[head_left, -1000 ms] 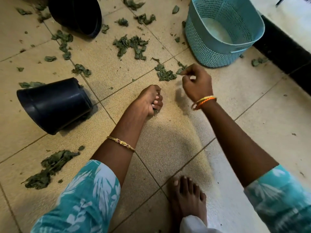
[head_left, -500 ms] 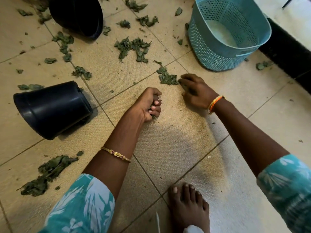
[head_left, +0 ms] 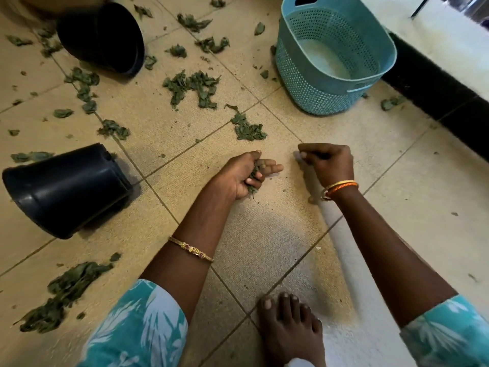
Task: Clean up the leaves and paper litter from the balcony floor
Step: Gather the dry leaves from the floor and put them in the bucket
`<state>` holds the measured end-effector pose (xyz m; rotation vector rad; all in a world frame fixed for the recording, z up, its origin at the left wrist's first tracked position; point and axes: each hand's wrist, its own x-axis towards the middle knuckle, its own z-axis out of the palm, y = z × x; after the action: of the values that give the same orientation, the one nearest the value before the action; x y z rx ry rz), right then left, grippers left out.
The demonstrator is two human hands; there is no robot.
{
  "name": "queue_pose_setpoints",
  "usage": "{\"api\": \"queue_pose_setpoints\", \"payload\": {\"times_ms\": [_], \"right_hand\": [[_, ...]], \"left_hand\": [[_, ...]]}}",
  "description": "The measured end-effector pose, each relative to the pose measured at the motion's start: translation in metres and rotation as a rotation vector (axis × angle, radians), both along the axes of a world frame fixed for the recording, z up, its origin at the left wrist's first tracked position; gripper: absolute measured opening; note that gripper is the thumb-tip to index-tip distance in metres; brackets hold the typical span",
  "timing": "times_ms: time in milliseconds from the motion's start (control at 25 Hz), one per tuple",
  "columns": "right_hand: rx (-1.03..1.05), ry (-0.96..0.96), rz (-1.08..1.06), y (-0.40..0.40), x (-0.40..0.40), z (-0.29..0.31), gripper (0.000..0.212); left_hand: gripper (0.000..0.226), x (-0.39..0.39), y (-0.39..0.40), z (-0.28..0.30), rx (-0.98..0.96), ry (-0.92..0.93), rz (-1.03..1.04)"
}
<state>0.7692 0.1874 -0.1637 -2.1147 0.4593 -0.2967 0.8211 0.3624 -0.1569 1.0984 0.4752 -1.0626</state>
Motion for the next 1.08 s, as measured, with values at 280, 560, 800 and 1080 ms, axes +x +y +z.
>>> {"api": "queue_pose_setpoints", "payload": {"times_ms": [280,560,800,1080], "right_hand": [[0.039,-0.109,-0.027,0.038,-0.029,0.008,0.026],[-0.3,0.046,0.303,0.0,-0.039,0.026,0.044],[-0.139,-0.01,-0.292,-0.117,0.014,0.025,0.025],[-0.409,0.454,-0.15,-0.219,0.092,-0.011,0.053]], "left_hand": [[0.037,-0.02,-0.056,0.01,0.1,-0.033,-0.106],[0.029,-0.006,-0.103,0.02,0.201,-0.183,-0.11],[0.032,0.008,-0.121,0.015,0.199,-0.204,-0.15],[0.033,0.023,-0.103,0.009,0.239,-0.201,-0.1]]}}
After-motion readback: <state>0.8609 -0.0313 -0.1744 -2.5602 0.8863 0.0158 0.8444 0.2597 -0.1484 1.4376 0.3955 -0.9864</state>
